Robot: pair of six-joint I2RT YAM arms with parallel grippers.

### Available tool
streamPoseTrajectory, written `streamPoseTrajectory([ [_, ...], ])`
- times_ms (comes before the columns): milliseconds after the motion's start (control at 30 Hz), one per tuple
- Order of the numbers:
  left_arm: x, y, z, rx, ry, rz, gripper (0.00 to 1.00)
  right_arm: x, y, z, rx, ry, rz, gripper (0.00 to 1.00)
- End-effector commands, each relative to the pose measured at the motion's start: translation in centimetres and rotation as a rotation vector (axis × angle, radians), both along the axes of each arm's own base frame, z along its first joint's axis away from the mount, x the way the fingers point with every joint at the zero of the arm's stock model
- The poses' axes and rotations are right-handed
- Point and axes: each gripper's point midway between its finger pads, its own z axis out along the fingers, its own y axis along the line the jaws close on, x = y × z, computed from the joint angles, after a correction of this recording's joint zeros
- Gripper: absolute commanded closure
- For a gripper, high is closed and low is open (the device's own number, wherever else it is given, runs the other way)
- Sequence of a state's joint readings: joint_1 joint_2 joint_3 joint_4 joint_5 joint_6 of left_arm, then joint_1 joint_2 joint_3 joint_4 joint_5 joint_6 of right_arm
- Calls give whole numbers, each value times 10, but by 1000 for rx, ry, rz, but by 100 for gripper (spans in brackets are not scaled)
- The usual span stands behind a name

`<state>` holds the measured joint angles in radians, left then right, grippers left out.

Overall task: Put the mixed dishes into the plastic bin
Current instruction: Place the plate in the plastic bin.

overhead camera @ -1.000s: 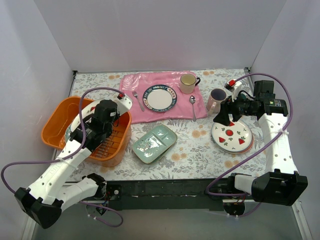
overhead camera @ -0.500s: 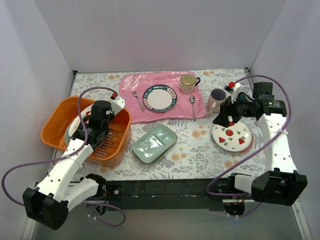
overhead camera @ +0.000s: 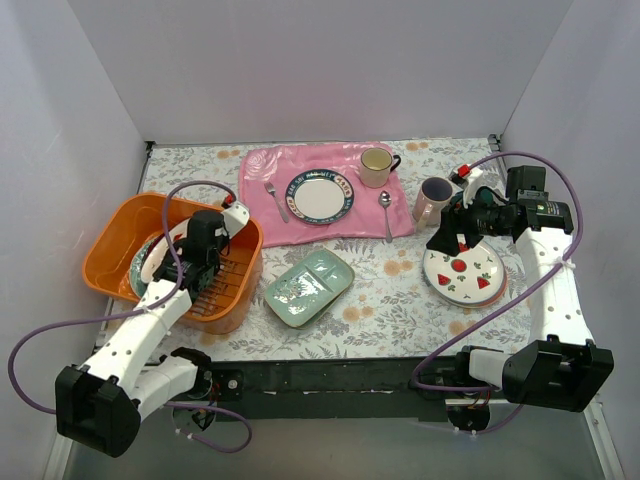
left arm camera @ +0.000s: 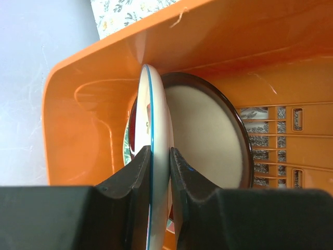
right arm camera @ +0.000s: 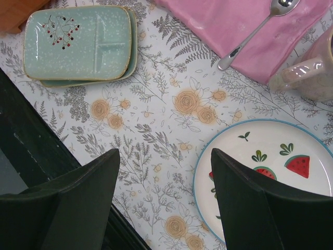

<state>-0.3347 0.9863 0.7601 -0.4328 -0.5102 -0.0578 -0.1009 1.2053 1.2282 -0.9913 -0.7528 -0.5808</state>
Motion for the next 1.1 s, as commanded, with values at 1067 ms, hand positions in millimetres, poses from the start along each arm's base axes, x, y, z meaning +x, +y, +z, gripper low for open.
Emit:
streamPoseTrajectory([
  [1067,-5,-10,-55,-119,40,18,100,2,-2,-5,11,-14,10,21],
])
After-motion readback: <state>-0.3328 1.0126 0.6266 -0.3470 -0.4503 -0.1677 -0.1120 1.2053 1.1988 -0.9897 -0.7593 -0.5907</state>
